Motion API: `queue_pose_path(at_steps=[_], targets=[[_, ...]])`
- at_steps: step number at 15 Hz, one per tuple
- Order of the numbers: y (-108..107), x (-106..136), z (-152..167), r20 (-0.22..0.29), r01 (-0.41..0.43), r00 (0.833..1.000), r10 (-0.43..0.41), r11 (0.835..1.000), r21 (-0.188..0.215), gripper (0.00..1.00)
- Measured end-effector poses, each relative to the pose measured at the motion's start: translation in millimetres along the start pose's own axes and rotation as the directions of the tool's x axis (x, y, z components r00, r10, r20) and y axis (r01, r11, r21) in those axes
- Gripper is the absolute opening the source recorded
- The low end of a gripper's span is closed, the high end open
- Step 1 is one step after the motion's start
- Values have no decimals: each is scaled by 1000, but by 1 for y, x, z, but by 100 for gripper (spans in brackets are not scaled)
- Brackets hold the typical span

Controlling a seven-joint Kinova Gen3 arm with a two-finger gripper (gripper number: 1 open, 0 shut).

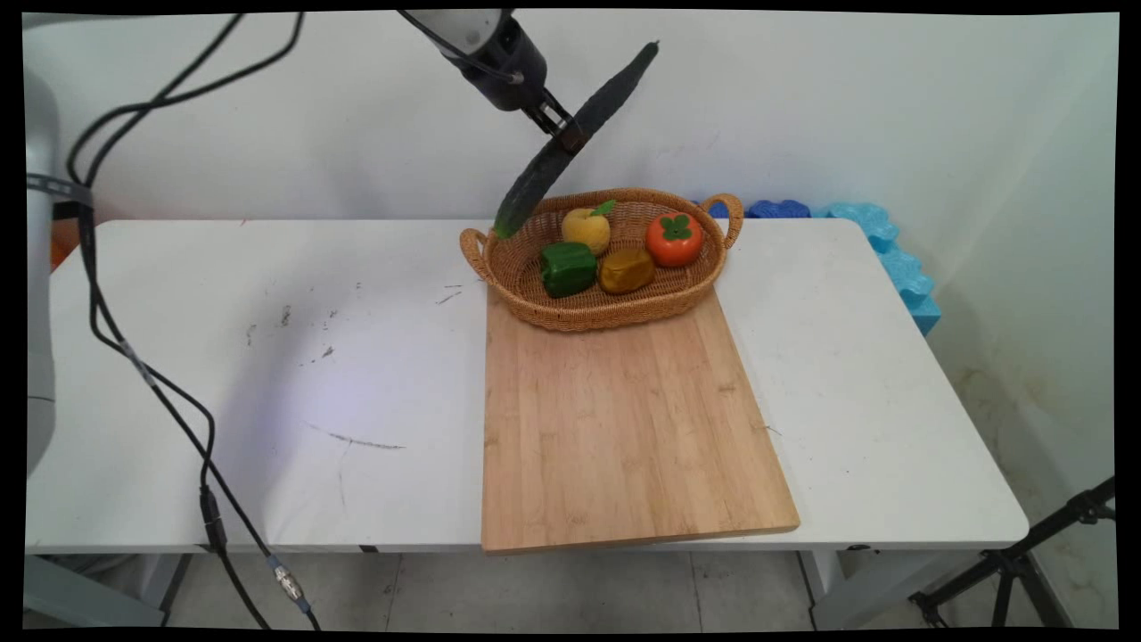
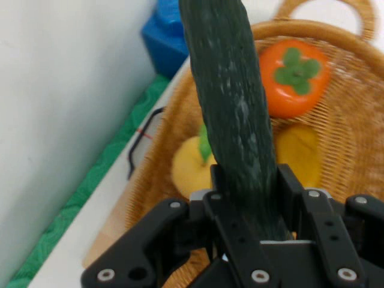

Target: Place the picked object on the cutting board

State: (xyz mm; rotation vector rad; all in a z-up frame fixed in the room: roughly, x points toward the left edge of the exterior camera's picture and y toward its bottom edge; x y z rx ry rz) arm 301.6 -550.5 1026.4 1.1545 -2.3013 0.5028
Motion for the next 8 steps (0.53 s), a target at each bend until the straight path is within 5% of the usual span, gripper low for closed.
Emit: queue_pose_path(at_steps=[8], targets=[[68, -22, -59, 9, -176, 984, 178, 977, -123, 0]])
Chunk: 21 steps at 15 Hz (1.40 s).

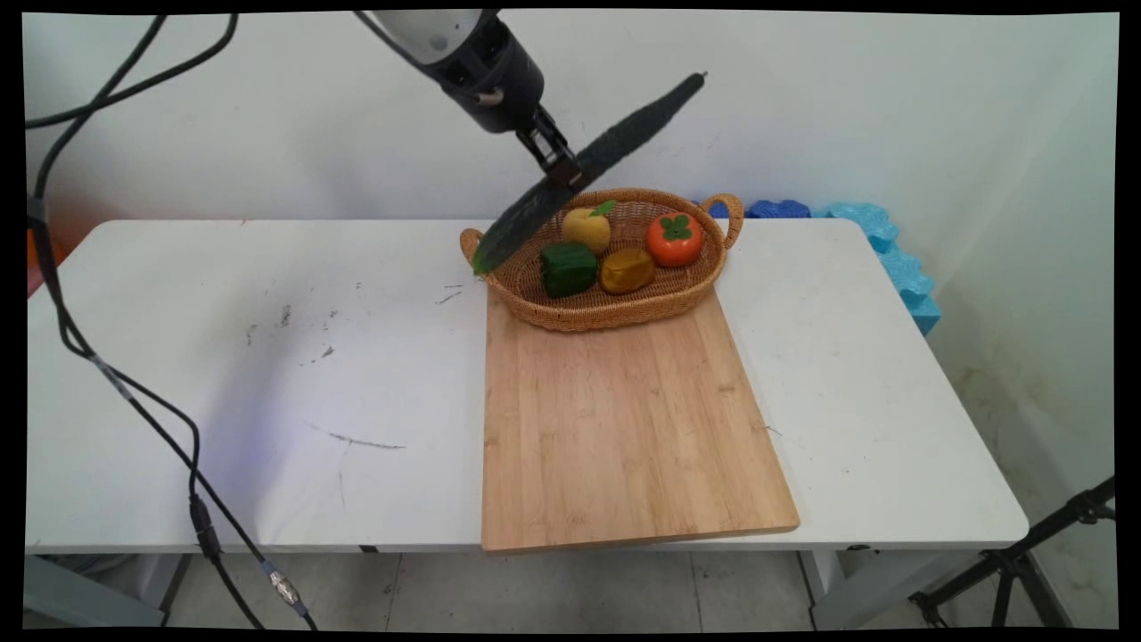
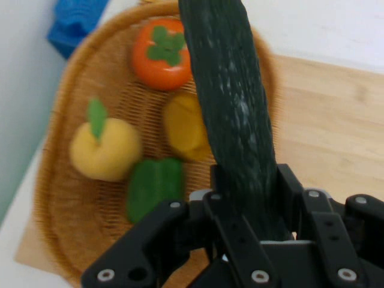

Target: Place the picked object on the cutting board

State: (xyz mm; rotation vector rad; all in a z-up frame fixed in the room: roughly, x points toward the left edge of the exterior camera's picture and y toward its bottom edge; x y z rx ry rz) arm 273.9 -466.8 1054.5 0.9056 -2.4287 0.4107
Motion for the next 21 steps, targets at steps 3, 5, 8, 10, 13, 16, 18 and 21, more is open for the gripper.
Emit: queue_pose_path(at_steps=[3, 5, 8, 10, 13, 16, 18, 21], targets=[[33, -10, -6, 20, -54, 998, 55, 997, -48, 0], [53, -19, -4, 37, -84, 995, 87, 994, -75, 0], [73, -28, 2, 56, -113, 991, 119, 989, -100, 0], [88, -38, 11, 73, -139, 986, 148, 983, -118, 0], [106, -54, 31, 100, -181, 976, 196, 974, -139, 0], [117, -67, 55, 119, -220, 964, 239, 964, -152, 0], [123, -74, 71, 126, -245, 956, 266, 956, -161, 0], [128, -82, 93, 130, -277, 945, 300, 946, -169, 0]])
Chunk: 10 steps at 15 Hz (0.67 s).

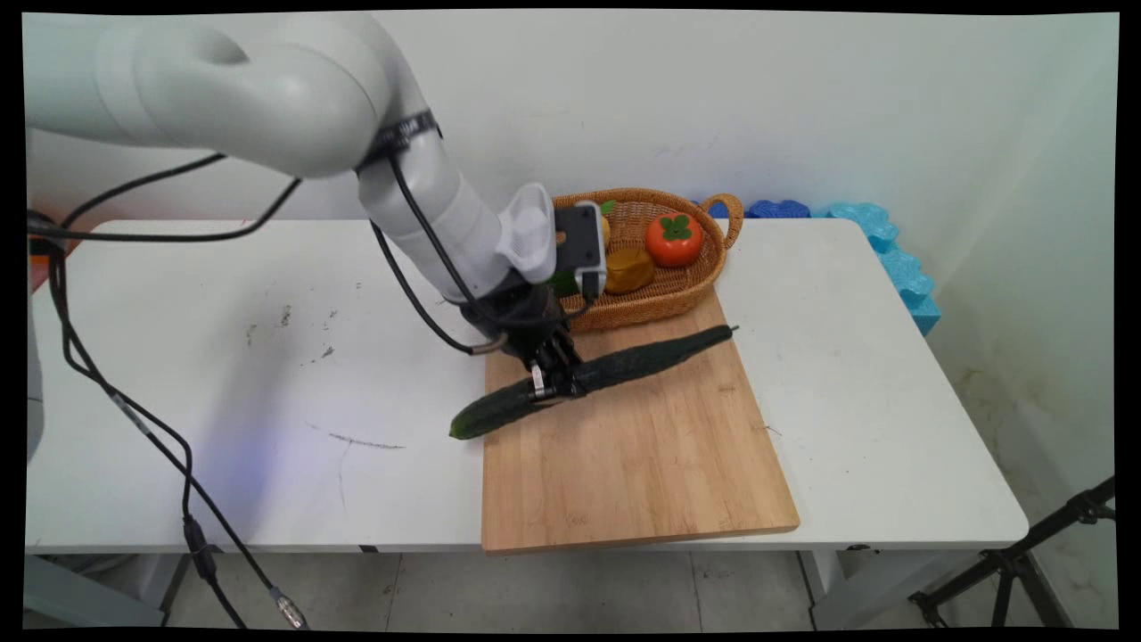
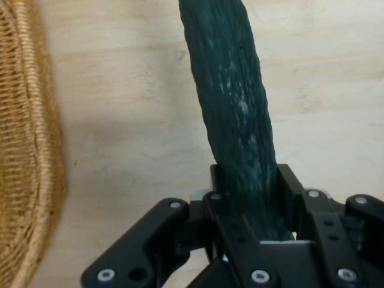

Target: Place the picked object on the cutting board

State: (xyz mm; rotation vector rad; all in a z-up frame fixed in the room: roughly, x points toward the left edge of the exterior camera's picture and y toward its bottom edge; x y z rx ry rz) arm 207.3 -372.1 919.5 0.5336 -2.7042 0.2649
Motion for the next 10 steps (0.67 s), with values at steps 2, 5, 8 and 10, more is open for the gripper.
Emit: queue_pose_path(at_steps=[2, 5, 8, 10], targets=[[-1, -1, 12, 3, -19, 1000, 19, 1000, 4, 0], [-5, -3, 25, 9, -43, 999, 43, 999, 17, 0], [-12, -3, 42, 12, -66, 998, 66, 997, 28, 0], [-14, -3, 50, 10, -74, 997, 74, 997, 32, 0]])
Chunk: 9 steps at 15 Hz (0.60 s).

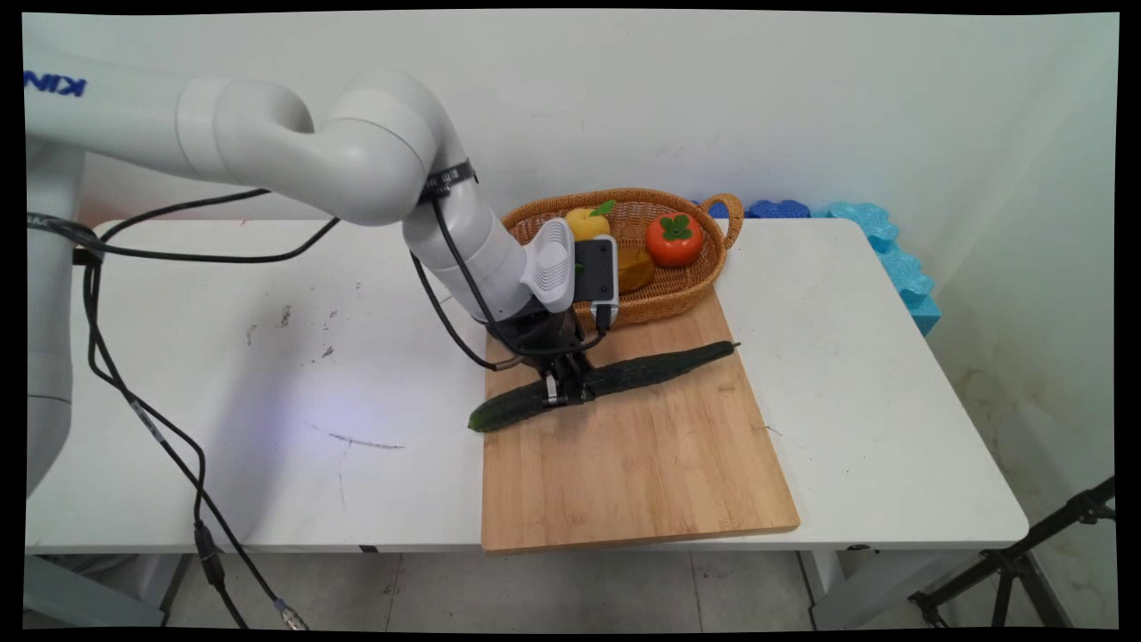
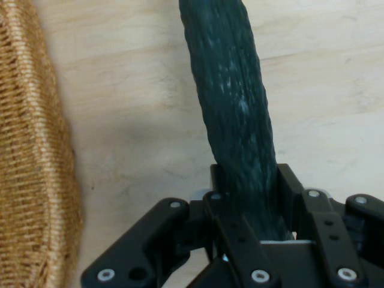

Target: Place the picked object on the cutting board

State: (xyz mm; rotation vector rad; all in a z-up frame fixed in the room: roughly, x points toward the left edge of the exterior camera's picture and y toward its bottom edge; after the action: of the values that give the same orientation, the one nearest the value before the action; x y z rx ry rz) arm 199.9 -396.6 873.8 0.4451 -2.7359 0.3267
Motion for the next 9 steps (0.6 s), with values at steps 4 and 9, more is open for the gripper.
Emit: queue_pose_path(at_steps=[4, 9], targets=[[-2, 2, 13, -14, -5, 1000, 6, 1000, 3, 0], [-4, 4, 19, -38, 14, 999, -13, 1000, 5, 100]])
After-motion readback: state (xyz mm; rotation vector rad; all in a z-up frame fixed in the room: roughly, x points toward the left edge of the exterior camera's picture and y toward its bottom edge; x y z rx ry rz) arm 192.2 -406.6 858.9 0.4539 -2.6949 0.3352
